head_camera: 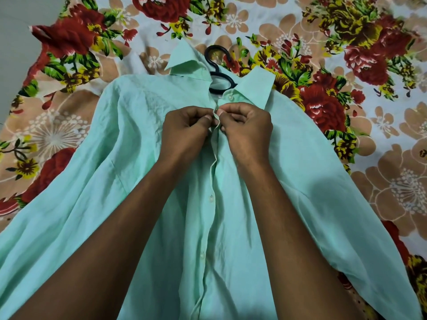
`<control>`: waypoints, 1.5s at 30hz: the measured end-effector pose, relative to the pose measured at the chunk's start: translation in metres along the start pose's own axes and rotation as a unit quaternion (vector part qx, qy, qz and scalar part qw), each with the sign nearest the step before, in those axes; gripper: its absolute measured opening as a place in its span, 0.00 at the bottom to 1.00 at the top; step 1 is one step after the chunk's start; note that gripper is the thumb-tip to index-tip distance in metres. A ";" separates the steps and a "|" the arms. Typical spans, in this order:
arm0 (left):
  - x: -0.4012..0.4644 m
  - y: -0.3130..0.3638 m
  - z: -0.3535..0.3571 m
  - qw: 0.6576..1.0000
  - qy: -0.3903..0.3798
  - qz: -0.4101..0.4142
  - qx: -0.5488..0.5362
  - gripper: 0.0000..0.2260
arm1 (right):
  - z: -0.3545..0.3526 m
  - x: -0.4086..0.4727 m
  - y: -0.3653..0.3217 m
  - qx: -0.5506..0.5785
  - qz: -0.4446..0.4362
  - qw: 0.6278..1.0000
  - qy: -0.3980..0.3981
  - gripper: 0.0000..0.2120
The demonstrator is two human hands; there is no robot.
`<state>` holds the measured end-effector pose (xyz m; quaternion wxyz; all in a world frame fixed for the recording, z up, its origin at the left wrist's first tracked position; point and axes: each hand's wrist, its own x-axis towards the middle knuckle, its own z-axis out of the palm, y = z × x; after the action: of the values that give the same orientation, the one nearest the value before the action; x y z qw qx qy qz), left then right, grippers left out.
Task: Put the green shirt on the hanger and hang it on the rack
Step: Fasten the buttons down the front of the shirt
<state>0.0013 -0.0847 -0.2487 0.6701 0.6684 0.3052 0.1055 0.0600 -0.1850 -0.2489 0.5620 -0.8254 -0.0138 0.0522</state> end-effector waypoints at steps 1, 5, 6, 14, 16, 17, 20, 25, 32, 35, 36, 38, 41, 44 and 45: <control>0.001 0.000 -0.001 1.000 -0.003 -0.006 0.001 0.05 | 0.000 0.001 0.002 0.002 -0.001 1.000 -0.011 0.03; 0.006 0.003 -0.005 1.000 -0.009 -0.023 -0.012 0.04 | -0.006 0.000 0.004 0.018 -0.006 0.998 -0.053 0.05; 0.007 0.004 -0.005 1.000 -0.007 -0.026 -0.013 0.04 | -0.008 -0.002 0.003 0.019 -0.011 0.998 -0.062 0.06; 0.011 0.001 -0.007 0.998 -0.033 -0.046 -0.038 0.04 | -0.012 0.005 0.002 0.009 -0.023 0.997 -0.070 0.06; 0.013 0.001 -0.008 0.997 -0.034 -0.054 -0.047 0.03 | -0.012 0.006 0.001 -0.002 -0.034 0.997 -0.069 0.05; 0.013 0.002 -0.009 0.997 -0.033 -0.056 -0.048 0.03 | -0.011 0.006 0.001 -0.013 -0.043 0.997 -0.068 0.05; 0.014 0.004 -0.007 0.997 -0.027 -0.054 -0.040 0.05 | -0.009 0.006 0.003 -0.033 -0.055 0.996 -0.062 0.03; 0.014 0.004 -0.005 0.999 -0.020 -0.042 -0.013 0.08 | -0.003 0.004 0.005 -0.053 -0.010 0.998 -0.026 0.02; 0.027 0.011 0.001 0.994 0.035 0.012 0.099 0.14 | -0.004 0.027 -0.010 -0.095 -0.016 0.991 0.097 0.09; 0.039 0.025 0.009 0.975 0.110 0.079 0.177 0.23 | 0.003 0.038 -0.022 -0.156 -0.021 0.983 0.097 0.11; 0.045 0.028 0.012 0.966 0.127 0.086 0.207 0.24 | 0.006 0.041 -0.024 -0.179 -0.018 0.980 0.083 0.11; 0.057 0.034 0.016 0.952 0.154 0.077 0.253 0.27 | 0.012 0.046 -0.026 -0.208 -0.007 0.976 0.067 0.08; 0.072 0.034 0.018 0.943 0.169 0.068 0.280 0.21 | 0.016 0.050 -0.025 -0.213 0.021 0.973 0.084 0.03; 0.072 0.032 0.016 0.959 0.149 0.101 0.217 0.09 | 0.018 0.048 -0.024 -0.207 0.016 0.974 0.087 0.06; 0.072 0.030 0.015 0.969 0.145 0.097 0.177 0.09 | 0.018 0.047 -0.023 -0.199 0.010 0.976 0.082 0.06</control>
<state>0.0743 -0.0556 -0.2407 0.4759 0.7805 0.3468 0.2098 0.1061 -0.1560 -0.2369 0.3850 -0.9223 0.0305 -0.0143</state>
